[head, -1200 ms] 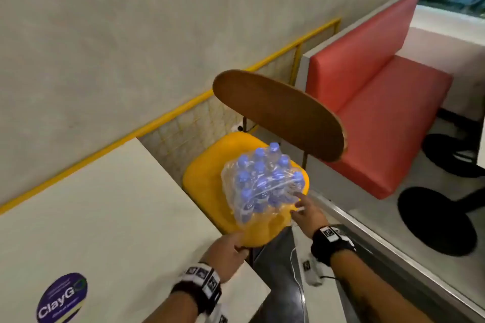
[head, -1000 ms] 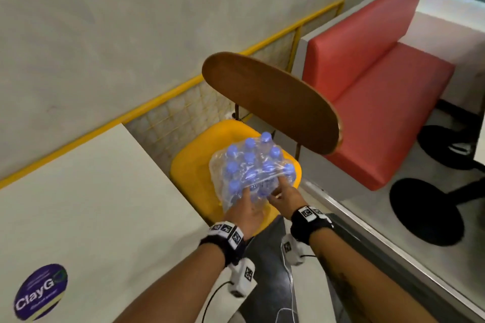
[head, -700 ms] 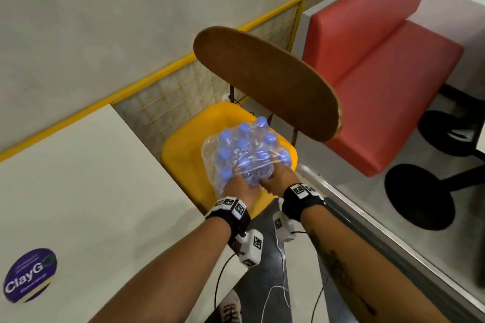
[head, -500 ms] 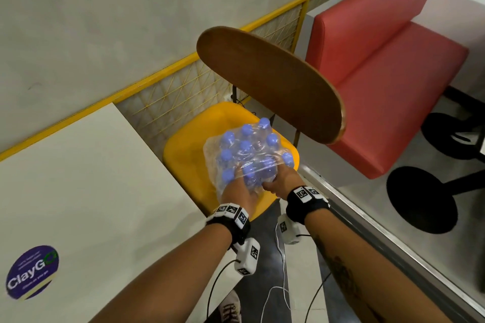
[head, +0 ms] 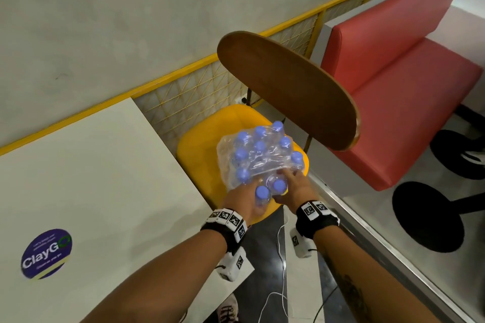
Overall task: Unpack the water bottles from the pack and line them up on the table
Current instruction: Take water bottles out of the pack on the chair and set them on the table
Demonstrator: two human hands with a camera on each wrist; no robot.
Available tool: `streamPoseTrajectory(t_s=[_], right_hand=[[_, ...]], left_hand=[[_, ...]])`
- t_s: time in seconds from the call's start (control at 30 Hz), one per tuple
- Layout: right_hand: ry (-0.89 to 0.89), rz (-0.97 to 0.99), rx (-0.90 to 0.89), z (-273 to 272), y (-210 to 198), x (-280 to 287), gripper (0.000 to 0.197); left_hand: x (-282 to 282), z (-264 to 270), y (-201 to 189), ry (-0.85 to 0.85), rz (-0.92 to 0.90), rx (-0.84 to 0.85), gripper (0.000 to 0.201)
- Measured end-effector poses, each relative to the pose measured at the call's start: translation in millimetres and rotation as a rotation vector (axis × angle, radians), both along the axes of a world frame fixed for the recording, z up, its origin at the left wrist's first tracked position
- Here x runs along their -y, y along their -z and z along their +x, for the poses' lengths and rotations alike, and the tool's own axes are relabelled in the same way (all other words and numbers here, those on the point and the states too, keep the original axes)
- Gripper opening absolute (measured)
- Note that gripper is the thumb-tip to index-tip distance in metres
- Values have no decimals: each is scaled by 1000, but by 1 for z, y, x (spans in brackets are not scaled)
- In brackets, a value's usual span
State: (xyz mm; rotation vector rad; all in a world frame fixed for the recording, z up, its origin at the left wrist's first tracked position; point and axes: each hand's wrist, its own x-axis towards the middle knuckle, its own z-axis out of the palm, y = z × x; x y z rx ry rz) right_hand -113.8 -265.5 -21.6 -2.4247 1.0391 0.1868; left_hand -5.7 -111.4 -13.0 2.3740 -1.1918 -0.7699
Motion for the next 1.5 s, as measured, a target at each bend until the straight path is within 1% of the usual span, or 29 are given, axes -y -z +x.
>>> streamPoseTrajectory(t_s=[0.03, 0.07, 0.13, 0.2, 0.27, 0.3, 0.37, 0.47, 0.6, 0.7, 0.8, 0.87, 1.0, 1.17, 1.27, 1.37, 1.5], right_hand=[[10, -25, 31, -6, 1, -8, 77], [11, -30, 70, -11, 2, -15, 77], [-16, 31, 129, -18, 0, -33, 75], [-42, 82, 151, -23, -1, -55, 69], [-68, 118, 178, -25, 2, -82, 66], [-87, 147, 187, -22, 2, -97, 64], [-131, 224, 210, -11, 0, -132, 56], [-254, 346, 281, 18, -11, -195, 50], [-453, 467, 250, 72, -11, -282, 54], [-580, 499, 231, 117, -7, -350, 55], [-694, 503, 206, 158, -5, -419, 53], [-767, 486, 192, 181, 0, -466, 51], [-860, 462, 172, 212, 16, -546, 50], [-925, 398, 157, 241, 33, -617, 52], [-919, 346, 145, 253, 42, -641, 53], [-913, 289, 127, 260, 48, -651, 54], [-903, 229, 114, 265, 54, -653, 58]], left_hand=[[-10, 0, -6, -14, -7, -14, 55], [-23, 1, -10, -32, -14, -28, 54], [-54, 4, -14, -85, -35, -60, 62], [-91, 11, -11, -173, -84, -75, 63], [-132, 20, -7, -245, -89, -81, 64], [-155, 25, -8, -277, -83, -94, 64], [-207, 36, -7, -356, -79, -124, 53], [-294, 48, -10, -503, -50, -130, 43], [-404, 55, -11, -748, -18, -93, 38], [-480, 61, -12, -931, -12, -86, 42], [-543, 68, -15, -1032, 8, -63, 43], [-576, 75, -18, -1082, 31, -64, 42], [-632, 92, -10, -1141, 90, -63, 44], [-678, 111, -2, -1137, 79, -65, 43], [-691, 124, 4, -1124, 75, -82, 46], [-694, 136, 10, -1098, 68, -88, 48], [-691, 149, 16, -1035, 153, -112, 50]])
